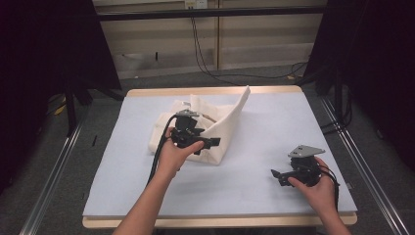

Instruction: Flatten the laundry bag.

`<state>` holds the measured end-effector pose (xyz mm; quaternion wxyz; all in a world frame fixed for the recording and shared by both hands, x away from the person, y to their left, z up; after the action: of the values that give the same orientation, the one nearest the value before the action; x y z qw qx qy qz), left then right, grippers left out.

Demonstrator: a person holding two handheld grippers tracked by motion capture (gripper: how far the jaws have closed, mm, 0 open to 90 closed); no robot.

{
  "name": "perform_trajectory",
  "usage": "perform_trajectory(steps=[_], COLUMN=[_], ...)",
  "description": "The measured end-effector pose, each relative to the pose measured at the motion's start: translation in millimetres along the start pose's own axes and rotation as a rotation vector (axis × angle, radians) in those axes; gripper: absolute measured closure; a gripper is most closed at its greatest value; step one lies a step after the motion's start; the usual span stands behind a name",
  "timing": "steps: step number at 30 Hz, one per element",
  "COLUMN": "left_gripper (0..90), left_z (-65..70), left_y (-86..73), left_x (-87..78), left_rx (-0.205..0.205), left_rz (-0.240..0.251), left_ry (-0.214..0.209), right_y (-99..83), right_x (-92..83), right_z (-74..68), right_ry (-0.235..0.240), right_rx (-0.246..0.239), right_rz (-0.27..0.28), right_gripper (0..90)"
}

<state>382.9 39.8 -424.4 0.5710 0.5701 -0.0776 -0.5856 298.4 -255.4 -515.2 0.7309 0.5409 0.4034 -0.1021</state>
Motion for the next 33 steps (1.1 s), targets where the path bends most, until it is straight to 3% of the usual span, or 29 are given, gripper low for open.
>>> perform_trajectory(steps=[7, 9, 11, 13, 17, 22, 28, 32, 33], left_gripper=[22.4, 32.1, 50.8, 61.2, 70.8, 71.7, 57.3, 57.5, 57.5], left_z=[1.4, 2.3, 1.6, 2.9, 5.6, 14.7, 21.0, 21.7, 23.3], left_y=[0.0, -0.5, -1.5, -1.2, -0.7, 0.8, 0.8, 1.3, 1.8], left_x=[-3.5, -5.1, -7.2, -9.1, -8.3, 0.3, -4.5, -7.6, -7.6], left_rx=[0.016, 0.030, 0.045, 0.054, 0.079, 0.075, 0.086, 0.106, 0.095], left_rz=[0.000, -0.004, -0.011, -0.012, -0.020, -0.012, -0.019, -0.024, -0.024], left_ry=[-0.018, 0.007, 0.029, 0.038, 0.037, 0.002, -0.019, -0.013, -0.020], right_y=[0.6, 0.6, 0.4, 0.2, 0.5, 1.5, 0.4, 0.9, 1.4], right_x=[1.2, 1.1, 1.6, 2.1, 2.3, 2.2, 2.3, 3.0, 3.1], right_z=[-0.7, -1.6, -1.5, -1.9, -2.5, -2.7, -2.7, -2.9, -2.9], right_ry=[0.000, -0.001, -0.004, 0.002, 0.003, 0.001, 0.006, 0.006, 0.008], right_rx=[-0.010, -0.011, -0.010, -0.009, -0.010, -0.014, 0.000, -0.001, -0.005], right_rz=[-0.002, -0.005, -0.007, -0.009, -0.010, -0.005, -0.005, -0.005, -0.001], right_gripper=[5.4, 5.4, 5.4, 5.4, 5.4, 5.4, 5.4, 5.4, 5.4])
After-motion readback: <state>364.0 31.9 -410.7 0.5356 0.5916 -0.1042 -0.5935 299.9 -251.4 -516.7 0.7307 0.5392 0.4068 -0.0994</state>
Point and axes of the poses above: each handheld gripper's, and its own axes: x roughly forward along the jaws, y roughly out of its top, z roughly to its right, the point moved 6 cm from there along x, roughly forward along the jaws, and after that the axes turned 2 degrees about -y, right-handed, at the moved point
